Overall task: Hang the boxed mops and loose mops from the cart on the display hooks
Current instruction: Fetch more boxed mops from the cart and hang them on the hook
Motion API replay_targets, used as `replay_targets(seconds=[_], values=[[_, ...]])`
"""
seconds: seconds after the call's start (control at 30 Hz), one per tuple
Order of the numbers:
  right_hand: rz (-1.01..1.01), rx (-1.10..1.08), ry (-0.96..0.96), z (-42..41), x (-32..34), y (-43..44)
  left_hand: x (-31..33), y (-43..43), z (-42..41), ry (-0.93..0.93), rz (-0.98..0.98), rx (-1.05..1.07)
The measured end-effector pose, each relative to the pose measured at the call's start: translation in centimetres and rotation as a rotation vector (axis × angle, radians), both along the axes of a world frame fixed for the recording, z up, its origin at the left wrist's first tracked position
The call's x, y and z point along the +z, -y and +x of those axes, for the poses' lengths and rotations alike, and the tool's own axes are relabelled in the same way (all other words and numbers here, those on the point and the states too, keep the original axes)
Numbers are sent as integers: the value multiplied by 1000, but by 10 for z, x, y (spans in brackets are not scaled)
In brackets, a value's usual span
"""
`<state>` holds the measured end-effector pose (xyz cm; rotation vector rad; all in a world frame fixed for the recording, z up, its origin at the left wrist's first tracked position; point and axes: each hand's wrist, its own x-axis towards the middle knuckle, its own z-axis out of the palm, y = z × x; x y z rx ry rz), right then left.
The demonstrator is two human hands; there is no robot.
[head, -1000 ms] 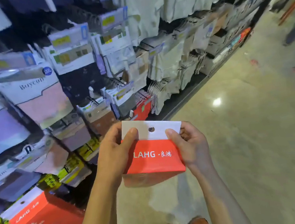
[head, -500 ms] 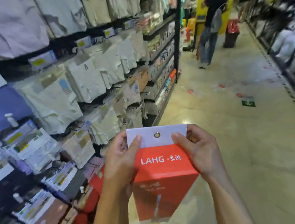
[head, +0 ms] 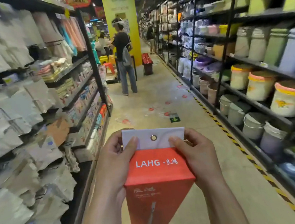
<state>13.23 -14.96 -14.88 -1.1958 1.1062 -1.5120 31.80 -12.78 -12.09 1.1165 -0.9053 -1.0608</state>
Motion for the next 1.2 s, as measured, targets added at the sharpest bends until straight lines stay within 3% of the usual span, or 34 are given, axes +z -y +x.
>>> replay_targets(seconds=[0.37,0.73,1.2], values=[[16,-381,-66,-148,18,104,7,179,-152,-95,26,-436],[-4,-837,-134,-277,47,175,33,322,-320,-53,-52,-845],[-45,-937,-83,-505,68,245,57,431,-563,-46,-79,-1084]])
